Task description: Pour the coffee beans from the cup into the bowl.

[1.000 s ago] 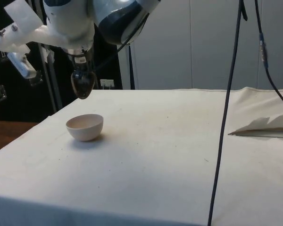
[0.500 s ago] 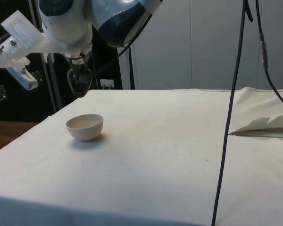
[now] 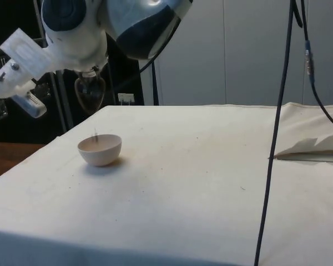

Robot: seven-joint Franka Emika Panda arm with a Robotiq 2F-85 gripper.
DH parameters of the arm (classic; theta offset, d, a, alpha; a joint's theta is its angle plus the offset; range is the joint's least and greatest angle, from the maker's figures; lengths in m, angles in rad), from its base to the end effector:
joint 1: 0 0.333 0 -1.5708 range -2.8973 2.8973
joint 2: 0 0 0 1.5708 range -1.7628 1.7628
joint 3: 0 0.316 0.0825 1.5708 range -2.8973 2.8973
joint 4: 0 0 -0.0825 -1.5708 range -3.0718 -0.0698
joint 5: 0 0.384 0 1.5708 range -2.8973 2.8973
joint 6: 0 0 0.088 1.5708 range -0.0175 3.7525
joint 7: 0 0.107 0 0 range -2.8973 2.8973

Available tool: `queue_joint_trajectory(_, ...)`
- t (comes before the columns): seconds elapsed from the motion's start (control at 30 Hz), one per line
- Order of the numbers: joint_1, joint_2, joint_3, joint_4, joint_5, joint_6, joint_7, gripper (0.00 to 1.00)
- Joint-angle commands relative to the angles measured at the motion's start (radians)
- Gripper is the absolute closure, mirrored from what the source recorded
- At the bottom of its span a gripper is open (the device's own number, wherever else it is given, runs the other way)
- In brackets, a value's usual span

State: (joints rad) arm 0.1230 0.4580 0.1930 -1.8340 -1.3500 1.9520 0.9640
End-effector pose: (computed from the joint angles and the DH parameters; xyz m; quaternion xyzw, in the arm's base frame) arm 0.6287 0.1272 0.2965 0.8565 0.0529 0.2018 0.4722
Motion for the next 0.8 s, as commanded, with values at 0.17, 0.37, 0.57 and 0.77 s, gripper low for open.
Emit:
queue_joint_trajectory(0.17,0.002,0.010,0.005,-0.001,-0.049,-0.025,0.018,1.00)
queue_joint_trajectory(0.37,0.003,0.017,0.008,-0.003,-0.089,-0.041,0.032,1.00)
queue_joint_trajectory(0.57,0.002,0.020,0.016,-0.012,-0.130,-0.065,0.049,1.00)
queue_joint_trajectory(0.77,0.003,0.017,0.029,-0.023,-0.158,-0.096,0.061,1.00)
